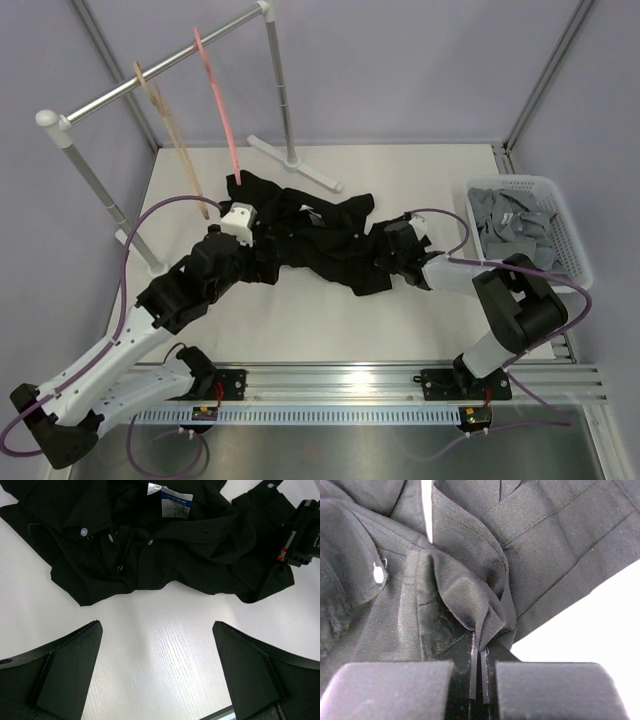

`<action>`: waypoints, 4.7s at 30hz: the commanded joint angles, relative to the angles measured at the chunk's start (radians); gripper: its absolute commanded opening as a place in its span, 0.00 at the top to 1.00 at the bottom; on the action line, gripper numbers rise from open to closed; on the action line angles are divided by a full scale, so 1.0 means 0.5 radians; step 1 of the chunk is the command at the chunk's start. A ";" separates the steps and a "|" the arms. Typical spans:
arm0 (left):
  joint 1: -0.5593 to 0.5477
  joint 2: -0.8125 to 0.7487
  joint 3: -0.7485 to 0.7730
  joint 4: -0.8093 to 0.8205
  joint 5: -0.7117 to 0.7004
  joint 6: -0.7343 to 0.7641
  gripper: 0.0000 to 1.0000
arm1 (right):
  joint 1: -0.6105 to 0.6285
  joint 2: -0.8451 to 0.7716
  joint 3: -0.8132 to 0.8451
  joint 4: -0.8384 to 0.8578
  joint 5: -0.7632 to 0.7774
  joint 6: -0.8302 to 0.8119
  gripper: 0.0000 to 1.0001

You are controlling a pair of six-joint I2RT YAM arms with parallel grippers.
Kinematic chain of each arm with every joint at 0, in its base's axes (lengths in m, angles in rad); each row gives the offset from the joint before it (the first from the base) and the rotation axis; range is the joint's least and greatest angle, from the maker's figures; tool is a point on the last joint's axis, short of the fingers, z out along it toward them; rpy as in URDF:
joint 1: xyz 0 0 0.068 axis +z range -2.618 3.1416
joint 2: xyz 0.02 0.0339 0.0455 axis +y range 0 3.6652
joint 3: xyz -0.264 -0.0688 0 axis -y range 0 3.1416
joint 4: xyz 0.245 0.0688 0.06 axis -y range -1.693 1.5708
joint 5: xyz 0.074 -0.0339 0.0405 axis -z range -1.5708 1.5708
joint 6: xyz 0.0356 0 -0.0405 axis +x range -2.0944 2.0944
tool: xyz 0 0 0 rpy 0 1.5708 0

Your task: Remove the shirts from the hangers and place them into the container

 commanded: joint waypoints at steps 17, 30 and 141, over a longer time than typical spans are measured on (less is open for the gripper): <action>0.006 -0.164 0.047 0.062 -0.050 0.042 0.01 | -0.092 -1.412 0.944 -1.263 0.483 -1.131 1.00; 0.006 -0.253 0.044 0.044 -0.121 0.082 0.01 | 0.165 -0.683 1.632 -0.990 -0.367 -1.140 1.00; 0.126 -0.587 -0.244 0.047 -0.385 0.008 0.01 | 0.672 0.966 1.866 -0.941 0.114 -1.137 1.00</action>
